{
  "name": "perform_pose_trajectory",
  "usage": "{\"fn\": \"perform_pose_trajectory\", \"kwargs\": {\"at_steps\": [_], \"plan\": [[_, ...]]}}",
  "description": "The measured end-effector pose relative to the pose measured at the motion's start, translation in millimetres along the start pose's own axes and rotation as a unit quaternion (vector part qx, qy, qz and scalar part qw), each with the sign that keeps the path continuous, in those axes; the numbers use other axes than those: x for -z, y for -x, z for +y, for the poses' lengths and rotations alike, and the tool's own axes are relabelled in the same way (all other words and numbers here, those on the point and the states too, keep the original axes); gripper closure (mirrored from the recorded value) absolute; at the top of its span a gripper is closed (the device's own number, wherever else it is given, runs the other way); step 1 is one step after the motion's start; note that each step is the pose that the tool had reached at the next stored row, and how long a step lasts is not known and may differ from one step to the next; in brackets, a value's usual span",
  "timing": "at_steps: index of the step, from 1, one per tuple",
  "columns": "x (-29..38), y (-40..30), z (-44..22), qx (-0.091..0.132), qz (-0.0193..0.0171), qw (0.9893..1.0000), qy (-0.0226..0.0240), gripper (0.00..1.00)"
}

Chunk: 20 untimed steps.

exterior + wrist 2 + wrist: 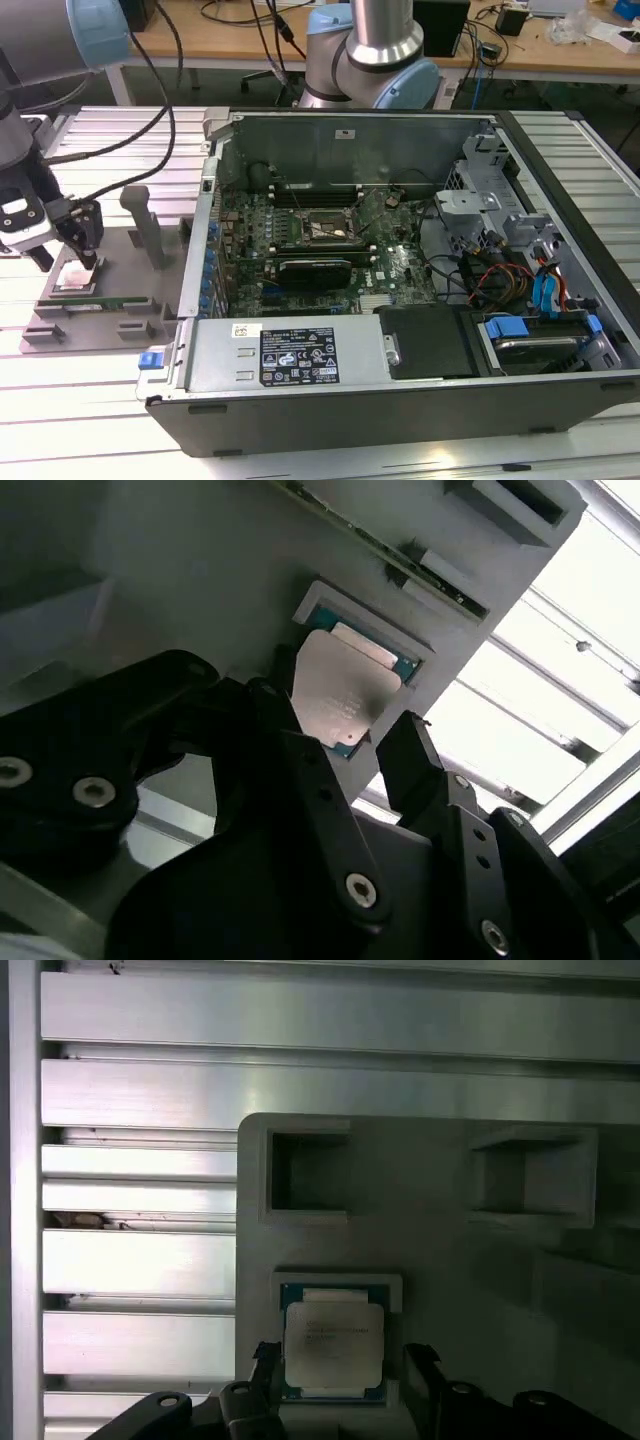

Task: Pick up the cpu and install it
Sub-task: 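Pick up the cpu and move it towards the insertion slot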

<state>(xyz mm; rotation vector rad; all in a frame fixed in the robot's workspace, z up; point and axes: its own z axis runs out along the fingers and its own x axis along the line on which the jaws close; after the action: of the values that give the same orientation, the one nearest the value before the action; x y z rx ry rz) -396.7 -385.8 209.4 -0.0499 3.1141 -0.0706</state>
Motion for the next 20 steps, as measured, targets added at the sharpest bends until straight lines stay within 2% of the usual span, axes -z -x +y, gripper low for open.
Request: {"fn": "perform_pose_trajectory", "kwargs": {"at_steps": [1,2,9,11,20], "plan": [[-17.7,-3.1,1.4,0.003,-0.0001,1.0000,0.0007,0.40],[-21.2,-2.5,1.4,0.003,-0.0002,1.0000,0.0007,0.40],[-22.1,-2.2,1.3,0.003,-0.0001,1.0000,0.0007,0.40],[-22.1,-2.2,1.3,0.003,-0.0001,1.0000,0.0007,0.45],[-22.2,-2.2,1.3,0.003,-0.0001,1.0000,0.0007,0.45]]}}
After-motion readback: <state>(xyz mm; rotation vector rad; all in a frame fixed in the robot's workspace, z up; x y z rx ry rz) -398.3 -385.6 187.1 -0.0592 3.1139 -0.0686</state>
